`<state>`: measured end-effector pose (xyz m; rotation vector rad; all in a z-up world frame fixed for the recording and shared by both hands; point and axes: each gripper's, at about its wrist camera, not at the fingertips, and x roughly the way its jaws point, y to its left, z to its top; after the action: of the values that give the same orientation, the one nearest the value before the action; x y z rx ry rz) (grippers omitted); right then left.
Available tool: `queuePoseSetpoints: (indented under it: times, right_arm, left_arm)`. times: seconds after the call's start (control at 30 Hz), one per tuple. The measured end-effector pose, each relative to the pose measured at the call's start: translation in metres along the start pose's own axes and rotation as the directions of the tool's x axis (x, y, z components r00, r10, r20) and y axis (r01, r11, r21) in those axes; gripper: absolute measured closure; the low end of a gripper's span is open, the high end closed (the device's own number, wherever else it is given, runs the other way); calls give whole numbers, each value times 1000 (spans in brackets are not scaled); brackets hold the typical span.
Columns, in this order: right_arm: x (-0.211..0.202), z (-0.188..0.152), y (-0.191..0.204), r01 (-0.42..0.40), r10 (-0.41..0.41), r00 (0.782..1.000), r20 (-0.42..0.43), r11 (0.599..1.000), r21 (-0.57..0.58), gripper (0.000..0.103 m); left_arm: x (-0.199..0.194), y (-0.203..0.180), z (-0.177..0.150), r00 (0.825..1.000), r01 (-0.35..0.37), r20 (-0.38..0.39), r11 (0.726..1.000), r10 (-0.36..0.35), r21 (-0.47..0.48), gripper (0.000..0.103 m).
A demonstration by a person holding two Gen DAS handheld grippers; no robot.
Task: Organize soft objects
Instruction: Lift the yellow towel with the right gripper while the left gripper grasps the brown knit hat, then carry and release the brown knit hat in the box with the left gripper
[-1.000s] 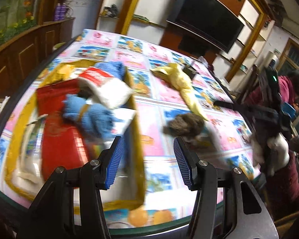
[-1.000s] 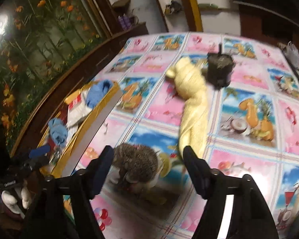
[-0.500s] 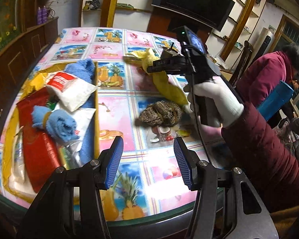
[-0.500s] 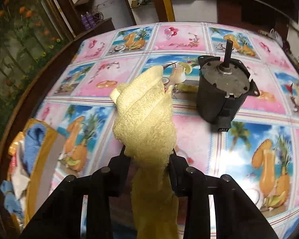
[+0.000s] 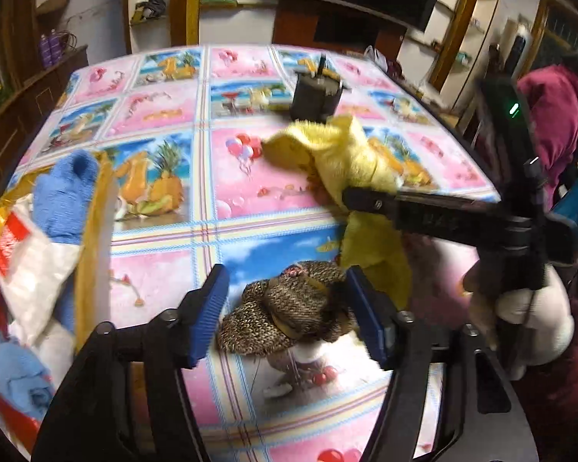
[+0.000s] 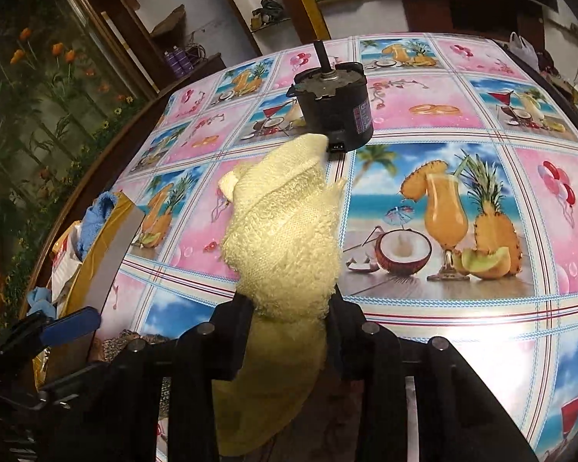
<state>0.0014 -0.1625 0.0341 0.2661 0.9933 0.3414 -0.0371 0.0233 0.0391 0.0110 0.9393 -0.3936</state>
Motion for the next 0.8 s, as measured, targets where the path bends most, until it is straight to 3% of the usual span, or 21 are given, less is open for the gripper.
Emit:
queuePoseSetpoints:
  times: [0.03, 0.13, 0.2, 0.23, 0.3, 0.6, 0.8]
  right_arm:
    - [0, -1, 0, -2, 2, 1000, 3, 1000, 1, 67]
    - [-2, -4, 2, 8, -8, 1000, 17, 1000, -13, 67]
    - [-2, -5, 4, 16, -16, 1000, 25, 1000, -18, 67]
    - [-2, -5, 5, 22, -21, 999, 33, 1000, -22, 67]
    - [-1, -6, 6, 42, -41, 998, 45, 999, -34, 67]
    - [-1, -7, 7, 84, -81, 994, 74, 995, -45, 69]
    - [-17, -7, 16, 107, -95, 984, 154, 992, -73, 70]
  left_arm:
    - [3, 1, -3, 1000, 27, 6, 1000, -27, -16, 20]
    - [24, -3, -10, 989, 123, -81, 992, -125, -38, 20]
    - [25, -18, -13, 997, 37, -68, 998, -34, 51, 21]
    - [27, -23, -15, 996, 38, -83, 997, -32, 70, 41]
    - [22, -22, -14, 991, 114, -82, 992, -110, 45, 63]
    - [-19, 9, -8, 989, 146, 42, 986, -143, -74, 63]
    - [-87, 44, -27, 980, 157, 144, 977, -136, -146, 62]
